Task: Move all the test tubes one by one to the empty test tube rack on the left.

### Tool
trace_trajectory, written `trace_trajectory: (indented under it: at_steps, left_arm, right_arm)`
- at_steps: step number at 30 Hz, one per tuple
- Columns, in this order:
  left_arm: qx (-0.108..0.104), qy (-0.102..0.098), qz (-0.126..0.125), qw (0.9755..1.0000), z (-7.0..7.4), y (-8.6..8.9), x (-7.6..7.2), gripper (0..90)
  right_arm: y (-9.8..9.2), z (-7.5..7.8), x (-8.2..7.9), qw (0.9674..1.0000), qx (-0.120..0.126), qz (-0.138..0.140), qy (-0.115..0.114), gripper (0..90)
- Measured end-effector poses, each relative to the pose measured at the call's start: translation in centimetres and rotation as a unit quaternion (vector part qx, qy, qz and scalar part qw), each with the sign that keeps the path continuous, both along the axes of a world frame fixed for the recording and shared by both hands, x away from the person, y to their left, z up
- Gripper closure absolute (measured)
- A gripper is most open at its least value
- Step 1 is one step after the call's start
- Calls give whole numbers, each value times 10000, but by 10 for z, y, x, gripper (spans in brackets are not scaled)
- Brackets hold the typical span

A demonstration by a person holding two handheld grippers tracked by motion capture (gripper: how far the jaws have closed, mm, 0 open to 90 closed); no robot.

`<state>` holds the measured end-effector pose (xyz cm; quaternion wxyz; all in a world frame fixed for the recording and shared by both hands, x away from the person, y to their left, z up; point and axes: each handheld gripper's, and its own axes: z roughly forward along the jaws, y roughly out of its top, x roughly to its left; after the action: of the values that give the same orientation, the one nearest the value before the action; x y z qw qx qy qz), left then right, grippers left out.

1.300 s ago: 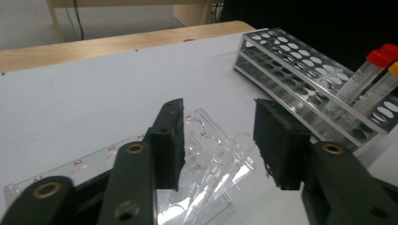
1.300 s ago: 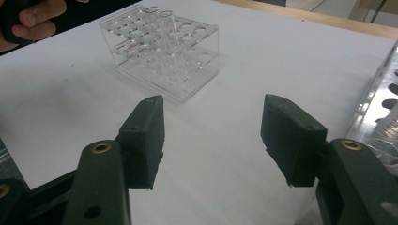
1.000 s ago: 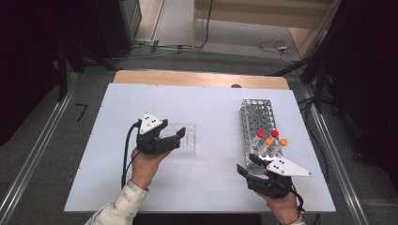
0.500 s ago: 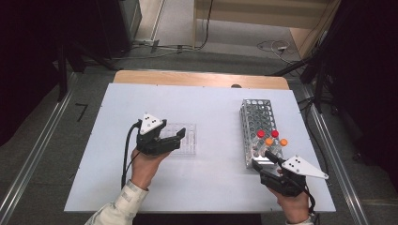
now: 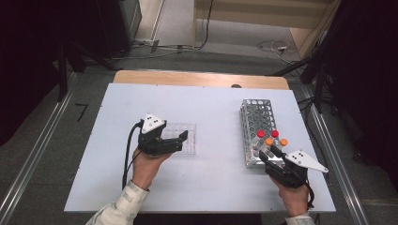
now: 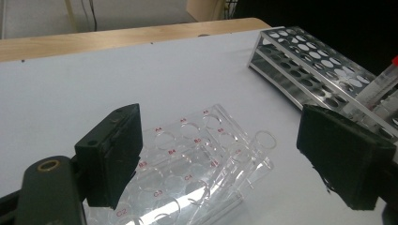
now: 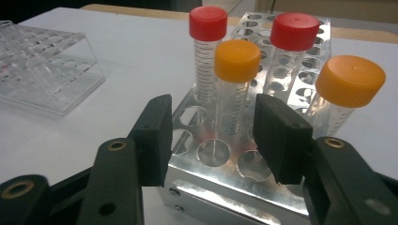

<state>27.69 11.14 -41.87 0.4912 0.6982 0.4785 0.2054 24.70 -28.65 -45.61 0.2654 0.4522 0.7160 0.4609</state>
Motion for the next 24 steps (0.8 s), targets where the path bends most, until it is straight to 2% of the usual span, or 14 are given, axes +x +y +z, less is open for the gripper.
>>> trace_trajectory:
  at_steps: [8,14,24]
  left_arm:
    - [-25,-20,-71,10000,1,-1,-1,131]
    - [-15,71,-111,9999,0,-2,-1,105]
    - [-34,97,-112,9999,1,-4,-1,84]
  right_arm:
    - [1,-5,10,9999,-20,-146,-59,591]
    - [3,-7,13,9998,-46,-201,-71,657]
    - [4,-8,16,9997,-93,-218,-82,708]
